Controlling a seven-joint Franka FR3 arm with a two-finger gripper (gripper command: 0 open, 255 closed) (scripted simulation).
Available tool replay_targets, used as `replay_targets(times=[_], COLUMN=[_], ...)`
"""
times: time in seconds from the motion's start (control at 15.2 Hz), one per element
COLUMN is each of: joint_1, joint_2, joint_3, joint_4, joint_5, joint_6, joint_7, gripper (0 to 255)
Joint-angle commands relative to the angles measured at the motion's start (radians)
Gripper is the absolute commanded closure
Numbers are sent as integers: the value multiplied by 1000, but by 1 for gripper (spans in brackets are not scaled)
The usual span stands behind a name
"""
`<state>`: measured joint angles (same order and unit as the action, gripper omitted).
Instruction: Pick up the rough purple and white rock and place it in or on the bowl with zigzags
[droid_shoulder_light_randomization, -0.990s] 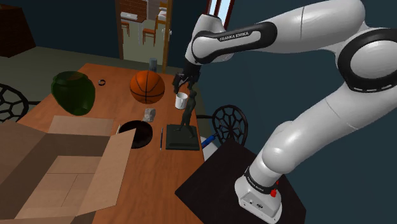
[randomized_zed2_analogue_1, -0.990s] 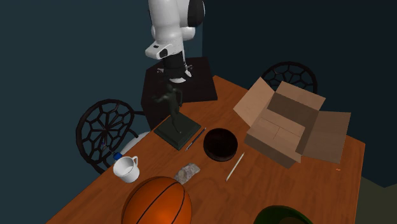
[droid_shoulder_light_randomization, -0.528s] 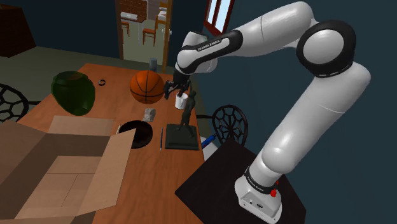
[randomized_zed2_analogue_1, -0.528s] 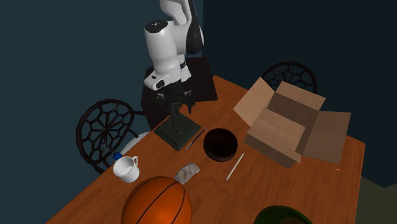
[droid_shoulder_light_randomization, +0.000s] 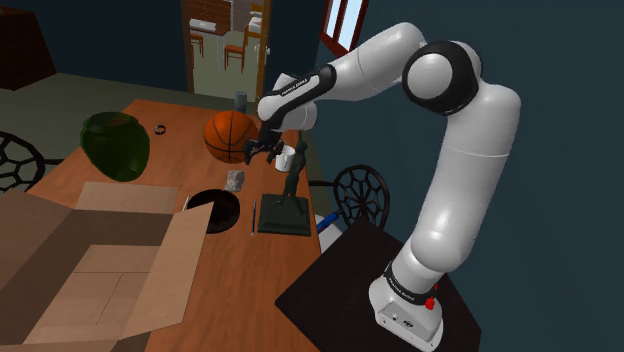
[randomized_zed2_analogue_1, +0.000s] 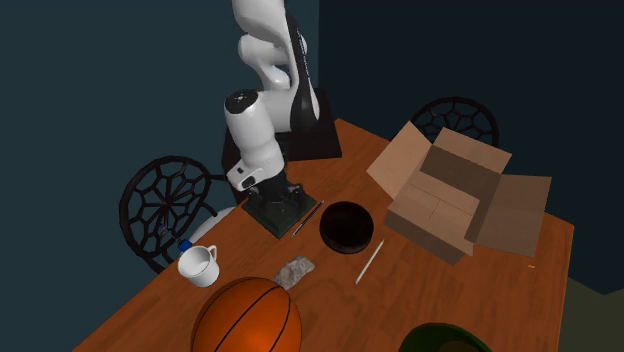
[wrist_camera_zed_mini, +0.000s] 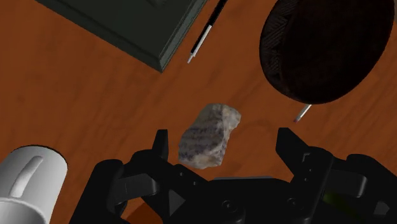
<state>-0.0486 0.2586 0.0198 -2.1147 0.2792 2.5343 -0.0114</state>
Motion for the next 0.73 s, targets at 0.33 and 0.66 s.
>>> replay_targets(times=[0.33, 0.66], joint_1=[-29, -26], joint_2=[237, 298], joint_3=[21, 29], joint_4=[177, 200], joint_5=[82, 90], joint_6=[54, 93], joint_7=[-4, -10], gripper=[0, 0])
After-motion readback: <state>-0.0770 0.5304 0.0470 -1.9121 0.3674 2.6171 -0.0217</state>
